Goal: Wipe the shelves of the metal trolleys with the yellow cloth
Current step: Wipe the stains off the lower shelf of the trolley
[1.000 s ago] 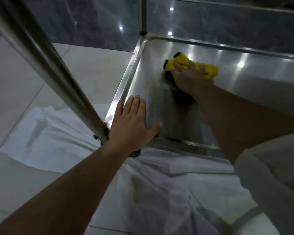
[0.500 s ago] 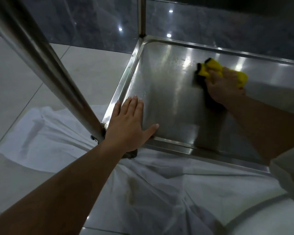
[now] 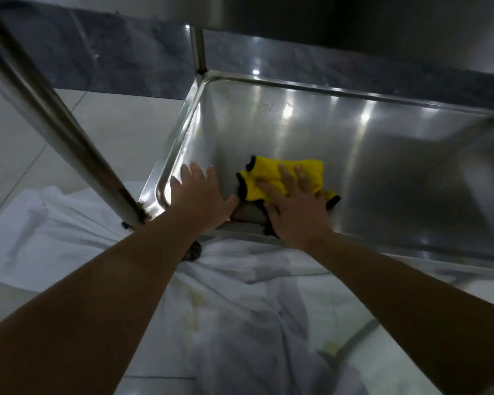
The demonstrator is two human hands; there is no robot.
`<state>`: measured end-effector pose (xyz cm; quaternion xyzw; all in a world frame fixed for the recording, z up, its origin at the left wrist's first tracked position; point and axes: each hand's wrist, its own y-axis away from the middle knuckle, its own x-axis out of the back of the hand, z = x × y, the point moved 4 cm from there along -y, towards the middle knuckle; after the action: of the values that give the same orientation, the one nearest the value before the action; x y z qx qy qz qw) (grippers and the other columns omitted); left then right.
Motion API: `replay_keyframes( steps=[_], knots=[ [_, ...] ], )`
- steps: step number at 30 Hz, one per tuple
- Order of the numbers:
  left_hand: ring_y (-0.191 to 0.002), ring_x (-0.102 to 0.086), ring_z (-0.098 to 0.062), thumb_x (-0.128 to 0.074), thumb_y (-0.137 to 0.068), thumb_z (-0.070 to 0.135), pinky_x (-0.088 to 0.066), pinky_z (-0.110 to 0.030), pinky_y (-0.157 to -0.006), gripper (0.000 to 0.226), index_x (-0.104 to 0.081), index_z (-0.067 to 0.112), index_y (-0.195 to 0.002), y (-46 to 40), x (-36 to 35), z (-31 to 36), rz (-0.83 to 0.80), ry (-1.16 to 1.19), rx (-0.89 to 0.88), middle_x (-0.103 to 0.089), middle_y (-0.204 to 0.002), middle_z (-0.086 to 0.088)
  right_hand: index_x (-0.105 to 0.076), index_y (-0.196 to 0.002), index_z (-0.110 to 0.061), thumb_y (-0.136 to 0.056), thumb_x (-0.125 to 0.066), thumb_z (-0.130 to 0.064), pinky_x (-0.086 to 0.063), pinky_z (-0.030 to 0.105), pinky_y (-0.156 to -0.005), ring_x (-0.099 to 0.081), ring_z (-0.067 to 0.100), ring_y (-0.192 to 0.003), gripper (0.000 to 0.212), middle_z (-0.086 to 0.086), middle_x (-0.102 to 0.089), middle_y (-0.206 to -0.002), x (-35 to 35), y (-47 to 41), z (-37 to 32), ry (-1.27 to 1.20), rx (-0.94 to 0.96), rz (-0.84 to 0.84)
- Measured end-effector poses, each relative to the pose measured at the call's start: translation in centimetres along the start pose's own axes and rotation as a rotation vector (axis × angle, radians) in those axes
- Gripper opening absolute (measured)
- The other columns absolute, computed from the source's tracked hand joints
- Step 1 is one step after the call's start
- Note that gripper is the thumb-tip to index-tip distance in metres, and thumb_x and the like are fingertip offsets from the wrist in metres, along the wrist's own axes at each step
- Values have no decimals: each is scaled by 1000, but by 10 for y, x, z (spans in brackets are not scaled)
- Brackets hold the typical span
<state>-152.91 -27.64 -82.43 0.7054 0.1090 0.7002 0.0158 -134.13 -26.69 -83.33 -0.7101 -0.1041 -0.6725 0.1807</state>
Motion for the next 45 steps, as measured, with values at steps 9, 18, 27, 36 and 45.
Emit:
replay_keyframes(
  steps=[9, 18, 27, 36, 45],
  knots=[
    [-139, -22, -40, -27, -92, 64, -31, -53, -108, 83, -19, 3, -147, 14, 4, 7, -66, -100, -41, -20, -152, -22, -20, -146, -46, -98, -35, -47, -19, 63, -109, -3, 23, -147, 51, -5, -4, -161, 29, 76, 183, 53, -341, -143],
    [-131, -39, -40, -37, -91, 65, -35, -34, -106, 77, -8, 28, -153, -15, 19, 133, -301, -266, -449, -34, -142, -22, -24, -144, -42, -95, -39, -40, -11, 71, -106, 7, 38, -145, 52, 6, 0, -160, 25, 77, 176, -47, -624, -208],
    [-144, 20, -40, -7, -48, 103, -1, -58, -116, 112, 24, 50, -142, -15, -21, 243, -311, -53, -384, 25, -158, -7, -15, -147, -47, -94, -33, -52, -13, 68, -106, 1, 21, -147, 56, -6, -1, -161, 40, 166, 328, 30, -631, -125],
    [-146, 15, -33, -8, -56, 98, -1, -67, -110, 103, 17, 51, -144, -9, -20, 241, -182, -54, -362, 18, -160, -5, -38, -137, -31, -90, -43, -36, -20, 68, -104, -13, 35, -141, 47, 9, -23, -151, 46, 169, 366, -20, -1034, 52],
    [-144, -18, -37, -41, -99, 45, -18, -59, -112, 63, -27, 11, -151, 63, -4, 246, 41, 108, -402, -21, -157, -21, -48, -134, -26, -91, -48, -14, -37, 57, -97, -34, 35, -128, 45, 13, -37, -141, 72, 171, 227, -125, -531, -110]
  ],
)
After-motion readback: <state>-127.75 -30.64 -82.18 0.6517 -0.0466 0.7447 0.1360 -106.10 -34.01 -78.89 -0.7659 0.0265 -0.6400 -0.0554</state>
